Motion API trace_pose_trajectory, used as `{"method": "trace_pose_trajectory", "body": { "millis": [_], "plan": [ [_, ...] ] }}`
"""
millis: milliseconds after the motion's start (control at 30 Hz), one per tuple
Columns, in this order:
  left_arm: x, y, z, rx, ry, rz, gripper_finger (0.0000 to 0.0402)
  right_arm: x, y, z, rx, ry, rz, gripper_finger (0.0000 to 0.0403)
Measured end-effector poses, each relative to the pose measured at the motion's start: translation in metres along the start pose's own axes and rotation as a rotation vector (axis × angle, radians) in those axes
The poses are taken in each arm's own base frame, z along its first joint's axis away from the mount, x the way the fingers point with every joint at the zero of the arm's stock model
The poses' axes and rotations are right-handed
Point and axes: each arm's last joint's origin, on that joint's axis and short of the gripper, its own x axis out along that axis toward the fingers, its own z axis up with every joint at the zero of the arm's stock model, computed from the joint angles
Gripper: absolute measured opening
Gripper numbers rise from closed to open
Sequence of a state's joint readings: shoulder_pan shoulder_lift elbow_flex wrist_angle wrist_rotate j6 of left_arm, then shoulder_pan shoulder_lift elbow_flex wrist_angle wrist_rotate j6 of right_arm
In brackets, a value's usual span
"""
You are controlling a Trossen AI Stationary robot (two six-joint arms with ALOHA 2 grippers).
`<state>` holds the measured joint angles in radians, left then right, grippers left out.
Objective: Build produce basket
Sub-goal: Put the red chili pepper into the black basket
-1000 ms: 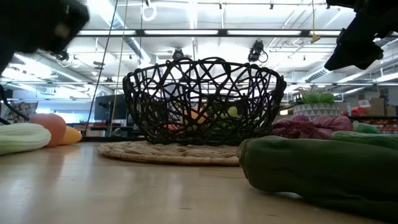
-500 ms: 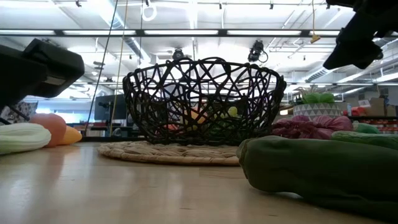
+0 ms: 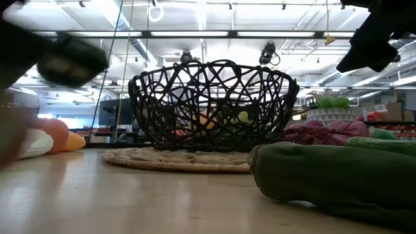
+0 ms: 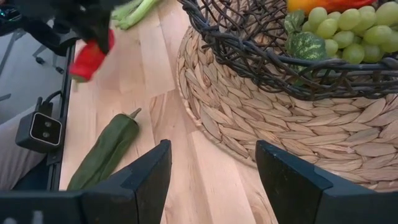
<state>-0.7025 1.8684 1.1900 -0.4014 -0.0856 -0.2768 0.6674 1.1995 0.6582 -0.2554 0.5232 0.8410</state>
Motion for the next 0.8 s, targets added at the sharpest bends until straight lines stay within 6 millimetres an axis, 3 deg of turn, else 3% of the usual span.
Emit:
{"method": "trace_pose_trajectory", "body": {
  "millis": [133,300,400,633,800],
  "plan": [
    [-0.036,0.017,0.025,-0.036,-0.113,0.031,0.0057,0.000,0.000,0.000,-0.003,0.000,0.000,0.0238],
    [-0.091,0.050,0.045,-0.056,-0.236,0.229,0.0091,0.000,0.000,0.000,0.004,0.000,0.000,0.0238],
    [-0.115,0.073,0.051,-0.045,-0.293,0.317,0.0092,0.000,0.001,0.001,0.009,-0.005,0.005,0.0238],
    [-0.133,0.140,0.046,-0.155,-0.254,0.449,0.0074,0.000,0.002,0.001,0.012,-0.012,0.015,0.0238],
    [-0.133,0.178,0.035,-0.178,-0.150,0.516,0.0099,0.000,0.002,0.001,0.004,-0.013,0.015,0.0238]
  ]
}}
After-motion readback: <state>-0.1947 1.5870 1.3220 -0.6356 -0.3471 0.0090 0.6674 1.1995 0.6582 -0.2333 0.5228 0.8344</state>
